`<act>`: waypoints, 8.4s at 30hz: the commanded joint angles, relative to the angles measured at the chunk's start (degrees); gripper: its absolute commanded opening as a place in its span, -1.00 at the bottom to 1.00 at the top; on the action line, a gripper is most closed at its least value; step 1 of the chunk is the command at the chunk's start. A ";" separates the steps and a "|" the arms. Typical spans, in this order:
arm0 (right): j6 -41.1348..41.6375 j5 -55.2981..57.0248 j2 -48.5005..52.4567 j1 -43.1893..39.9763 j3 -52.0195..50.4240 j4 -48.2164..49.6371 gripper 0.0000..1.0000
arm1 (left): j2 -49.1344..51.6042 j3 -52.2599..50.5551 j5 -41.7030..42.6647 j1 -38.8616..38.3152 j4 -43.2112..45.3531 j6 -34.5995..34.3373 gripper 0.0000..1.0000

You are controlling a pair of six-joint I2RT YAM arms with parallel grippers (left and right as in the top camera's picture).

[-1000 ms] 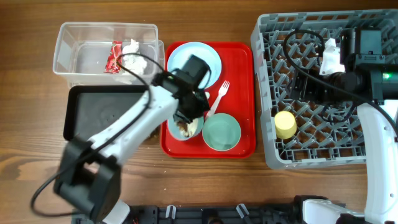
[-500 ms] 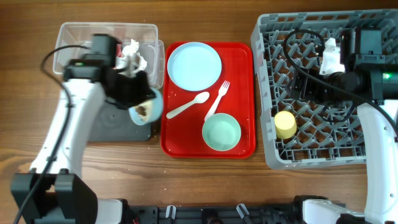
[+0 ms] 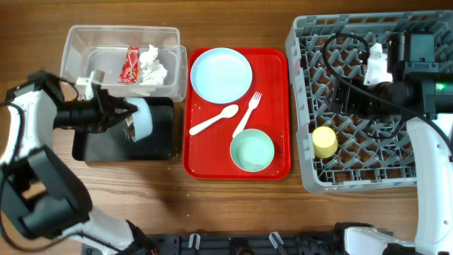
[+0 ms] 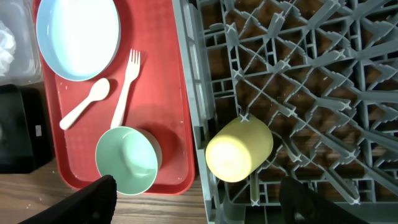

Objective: Sort waste into correct bins and load items into the dishwasher rack
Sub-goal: 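Tip the blue bowl over the black tray to dump the scraps, then return the emptied blue bowl to the red tray with the left gripper, then retract the left arm and reach the right gripper to the blue bowl, then grasp the blue bowl rim with the right gripper and lift it, then carry the blue bowl with the right gripper over the dishwasher rack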

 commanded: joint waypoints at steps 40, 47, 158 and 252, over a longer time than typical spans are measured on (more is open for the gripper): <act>-1.14 -0.39 0.50 0.24 -0.37 0.07 0.70 | 9.64 -0.85 29.68 10.27 -22.73 17.22 -0.92; -1.05 -0.39 0.48 0.24 -0.37 0.09 0.71 | 9.29 -0.85 30.10 9.49 -23.93 18.88 -0.92; -3.87 0.68 36.02 33.27 -3.02 32.33 -0.02 | -18.51 6.75 -47.91 -16.50 11.43 -38.69 0.67; 6.54 25.09 10.75 19.45 -1.66 28.89 -0.92 | -18.51 6.75 -47.91 -16.52 11.47 -38.69 1.00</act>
